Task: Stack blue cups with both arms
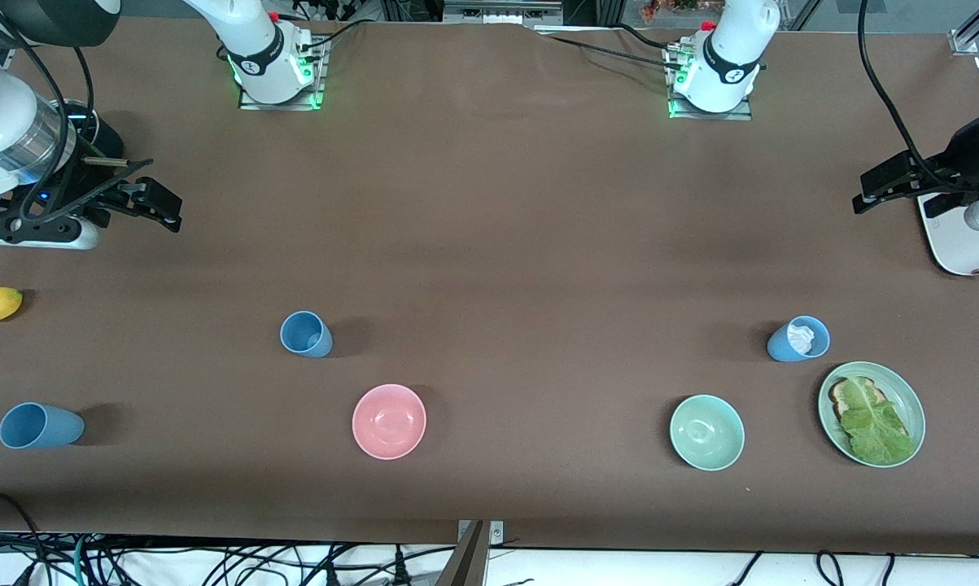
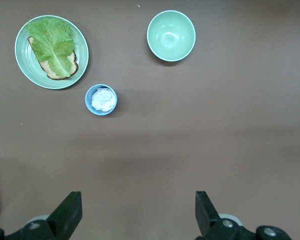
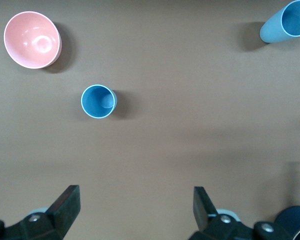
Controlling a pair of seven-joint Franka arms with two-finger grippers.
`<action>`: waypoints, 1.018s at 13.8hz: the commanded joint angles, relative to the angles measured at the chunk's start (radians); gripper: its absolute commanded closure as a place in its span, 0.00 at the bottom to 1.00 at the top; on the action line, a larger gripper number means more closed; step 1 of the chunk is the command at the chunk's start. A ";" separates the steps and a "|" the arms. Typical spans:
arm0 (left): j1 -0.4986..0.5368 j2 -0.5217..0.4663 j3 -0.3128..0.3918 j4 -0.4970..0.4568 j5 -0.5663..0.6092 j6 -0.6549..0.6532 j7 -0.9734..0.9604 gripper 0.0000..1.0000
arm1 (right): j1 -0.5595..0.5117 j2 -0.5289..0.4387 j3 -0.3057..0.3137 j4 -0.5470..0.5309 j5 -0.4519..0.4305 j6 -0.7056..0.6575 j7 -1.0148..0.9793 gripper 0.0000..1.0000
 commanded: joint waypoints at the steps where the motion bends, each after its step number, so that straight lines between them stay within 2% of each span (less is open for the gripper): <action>1: 0.003 0.002 0.000 0.012 0.009 -0.011 0.026 0.00 | -0.001 -0.010 0.004 0.002 0.008 -0.011 0.022 0.00; 14: 0.003 0.002 -0.002 0.012 0.009 -0.008 0.029 0.00 | -0.001 -0.007 0.004 0.004 0.011 -0.012 0.023 0.00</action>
